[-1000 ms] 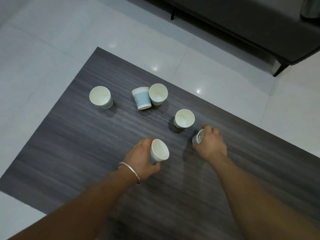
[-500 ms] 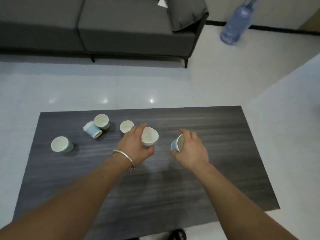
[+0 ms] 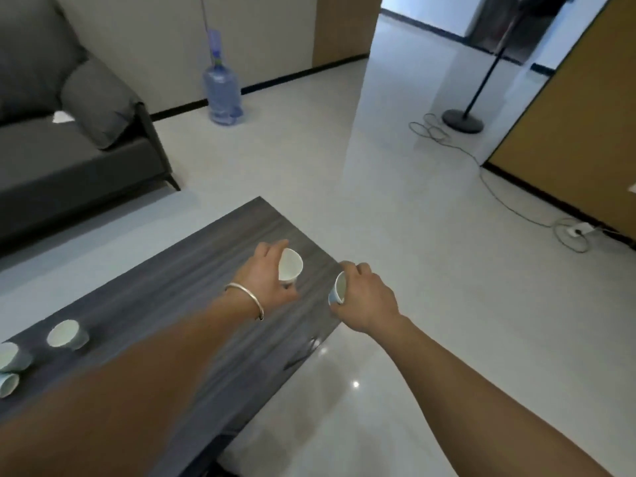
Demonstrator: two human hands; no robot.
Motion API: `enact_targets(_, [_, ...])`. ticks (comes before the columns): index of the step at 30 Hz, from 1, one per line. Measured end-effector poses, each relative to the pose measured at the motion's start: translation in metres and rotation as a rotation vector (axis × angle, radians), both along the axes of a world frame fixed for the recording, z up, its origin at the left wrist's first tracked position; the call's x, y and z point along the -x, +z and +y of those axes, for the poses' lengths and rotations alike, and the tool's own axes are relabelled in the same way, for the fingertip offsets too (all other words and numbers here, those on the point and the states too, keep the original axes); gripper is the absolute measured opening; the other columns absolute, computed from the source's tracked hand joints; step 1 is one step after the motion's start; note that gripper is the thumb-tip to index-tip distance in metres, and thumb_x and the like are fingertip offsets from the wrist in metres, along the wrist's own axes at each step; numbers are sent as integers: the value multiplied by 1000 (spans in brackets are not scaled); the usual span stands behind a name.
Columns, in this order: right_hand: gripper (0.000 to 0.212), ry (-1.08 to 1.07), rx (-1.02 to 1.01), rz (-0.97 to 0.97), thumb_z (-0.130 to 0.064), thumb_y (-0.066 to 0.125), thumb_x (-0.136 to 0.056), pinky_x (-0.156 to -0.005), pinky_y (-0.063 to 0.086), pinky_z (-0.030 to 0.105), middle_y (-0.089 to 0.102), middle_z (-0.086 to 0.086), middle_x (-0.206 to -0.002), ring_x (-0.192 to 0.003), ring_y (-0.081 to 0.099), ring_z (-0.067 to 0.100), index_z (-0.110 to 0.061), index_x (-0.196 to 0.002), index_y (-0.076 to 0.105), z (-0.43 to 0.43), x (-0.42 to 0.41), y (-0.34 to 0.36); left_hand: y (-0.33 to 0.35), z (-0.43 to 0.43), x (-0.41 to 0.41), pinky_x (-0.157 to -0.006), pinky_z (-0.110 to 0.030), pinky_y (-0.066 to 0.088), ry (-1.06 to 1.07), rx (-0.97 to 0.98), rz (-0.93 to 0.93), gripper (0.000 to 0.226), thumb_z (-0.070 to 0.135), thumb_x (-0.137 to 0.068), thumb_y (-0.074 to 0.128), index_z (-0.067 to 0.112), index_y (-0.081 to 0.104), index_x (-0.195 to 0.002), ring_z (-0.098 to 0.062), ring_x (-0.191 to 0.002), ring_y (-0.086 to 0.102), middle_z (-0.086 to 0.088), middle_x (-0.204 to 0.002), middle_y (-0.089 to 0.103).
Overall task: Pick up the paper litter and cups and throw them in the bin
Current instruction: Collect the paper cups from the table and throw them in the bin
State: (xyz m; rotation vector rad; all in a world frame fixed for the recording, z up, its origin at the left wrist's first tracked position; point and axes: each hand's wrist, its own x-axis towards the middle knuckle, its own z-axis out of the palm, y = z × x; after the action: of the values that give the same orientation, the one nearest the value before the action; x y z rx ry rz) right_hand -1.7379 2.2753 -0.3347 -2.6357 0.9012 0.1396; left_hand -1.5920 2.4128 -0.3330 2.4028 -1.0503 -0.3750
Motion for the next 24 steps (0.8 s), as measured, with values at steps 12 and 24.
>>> enact_targets(12, [77,-574,36,-12,-37,65,-79,-82,42,35,41,4,-133,-115,48,27,-25,-145,27,-173,290,43,37,-279,221,-82,-35,50,-601,-4,-121,84,45,-69,69,24,32,-141,-28,-104,56,-3,-131,38])
enact_targets(24, [79,-1007,70,15,-38,66,-79,-85,46,36,40,3,-132,-115,48,26,-26,-145,25,-328,427,58,52,-529,360,-78,-32,50,-1022,96,-142,82,44,-68,69,25,32,-139,-24,-104,55,0,-128,40])
